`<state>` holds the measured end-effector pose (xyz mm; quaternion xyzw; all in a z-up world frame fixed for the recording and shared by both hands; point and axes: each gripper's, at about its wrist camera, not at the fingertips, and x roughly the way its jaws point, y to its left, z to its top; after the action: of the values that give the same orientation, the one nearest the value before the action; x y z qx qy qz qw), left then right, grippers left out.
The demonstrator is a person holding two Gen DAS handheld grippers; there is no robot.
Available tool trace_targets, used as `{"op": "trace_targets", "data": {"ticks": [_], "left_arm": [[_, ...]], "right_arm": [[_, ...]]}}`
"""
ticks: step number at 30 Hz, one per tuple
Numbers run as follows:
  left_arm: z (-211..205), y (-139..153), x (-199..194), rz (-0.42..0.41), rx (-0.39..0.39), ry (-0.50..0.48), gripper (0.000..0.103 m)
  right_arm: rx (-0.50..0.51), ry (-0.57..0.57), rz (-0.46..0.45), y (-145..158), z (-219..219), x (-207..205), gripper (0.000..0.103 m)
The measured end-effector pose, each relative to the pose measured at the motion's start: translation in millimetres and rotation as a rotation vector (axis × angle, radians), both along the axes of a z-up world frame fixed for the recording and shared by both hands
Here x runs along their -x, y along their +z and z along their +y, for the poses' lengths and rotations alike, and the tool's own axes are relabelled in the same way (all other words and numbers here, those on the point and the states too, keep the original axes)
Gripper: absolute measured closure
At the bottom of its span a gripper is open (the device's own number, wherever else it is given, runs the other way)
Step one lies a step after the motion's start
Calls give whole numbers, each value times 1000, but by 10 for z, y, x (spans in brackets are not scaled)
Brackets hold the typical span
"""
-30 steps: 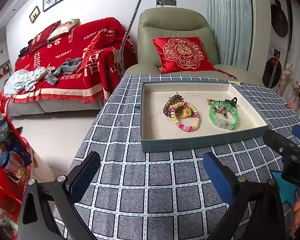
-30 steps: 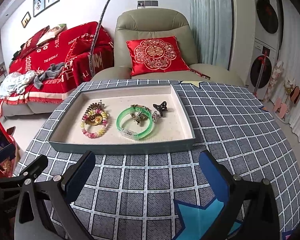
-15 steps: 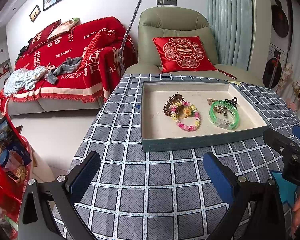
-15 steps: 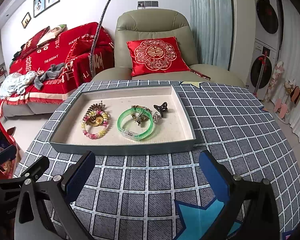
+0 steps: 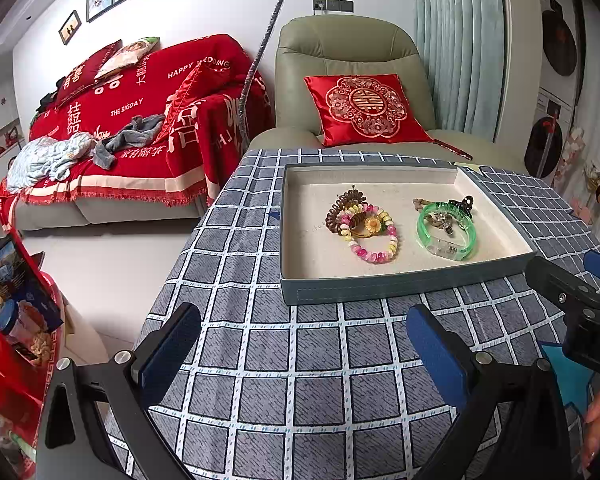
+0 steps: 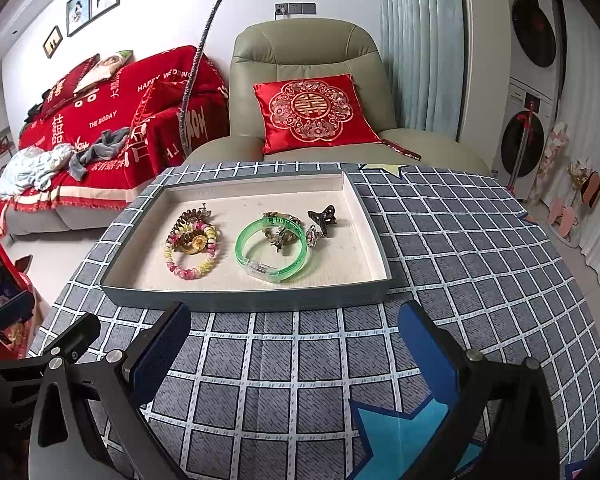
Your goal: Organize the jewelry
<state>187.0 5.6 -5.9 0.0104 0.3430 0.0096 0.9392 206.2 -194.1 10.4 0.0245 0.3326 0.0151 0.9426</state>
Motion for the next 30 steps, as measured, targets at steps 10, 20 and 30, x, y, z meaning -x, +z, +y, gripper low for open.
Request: {"op": "trace_targets", "data": {"ticks": [10, 20, 30], "left_arm": [[-18, 1, 3, 1, 0, 0, 0], [-17, 3, 3, 0, 1, 0, 0], [-16, 9, 7, 1, 1, 3, 0]], "right_arm": [[-2, 0, 0, 7, 0, -1, 0], [-2, 0, -1, 8, 4, -2, 0], [-3, 0, 0, 8, 7, -3, 0]]}}
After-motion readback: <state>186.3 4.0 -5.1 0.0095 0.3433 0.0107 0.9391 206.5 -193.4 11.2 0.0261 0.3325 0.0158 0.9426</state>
